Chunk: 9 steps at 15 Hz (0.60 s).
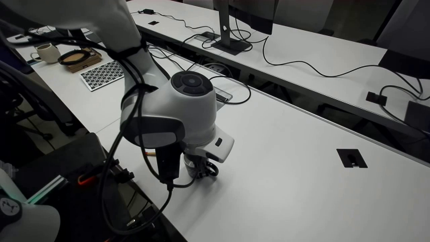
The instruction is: Move the cup to the left
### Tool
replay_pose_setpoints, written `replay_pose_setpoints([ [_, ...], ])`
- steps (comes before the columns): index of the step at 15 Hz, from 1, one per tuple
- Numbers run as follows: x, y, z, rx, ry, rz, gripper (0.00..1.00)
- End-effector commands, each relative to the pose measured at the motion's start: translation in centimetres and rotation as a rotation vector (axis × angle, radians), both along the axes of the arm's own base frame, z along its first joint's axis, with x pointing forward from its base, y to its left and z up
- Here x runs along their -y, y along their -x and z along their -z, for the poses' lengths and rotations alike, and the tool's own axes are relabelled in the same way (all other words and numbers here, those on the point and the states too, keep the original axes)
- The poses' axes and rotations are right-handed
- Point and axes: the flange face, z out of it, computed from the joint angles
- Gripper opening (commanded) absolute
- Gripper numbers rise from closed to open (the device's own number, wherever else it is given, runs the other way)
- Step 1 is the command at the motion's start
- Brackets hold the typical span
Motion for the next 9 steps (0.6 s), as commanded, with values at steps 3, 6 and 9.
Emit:
replay_pose_setpoints([
  [3, -0.9, -0.7, -0.1, 0.031, 0.024, -0.012, 0.02],
  [6, -2.3, -1.2, -0.3, 0.04, 0.035, -0.044, 0.02],
  [9, -4.1, -2.3, -1.0, 0.075, 0.047, -0.081, 0.02],
])
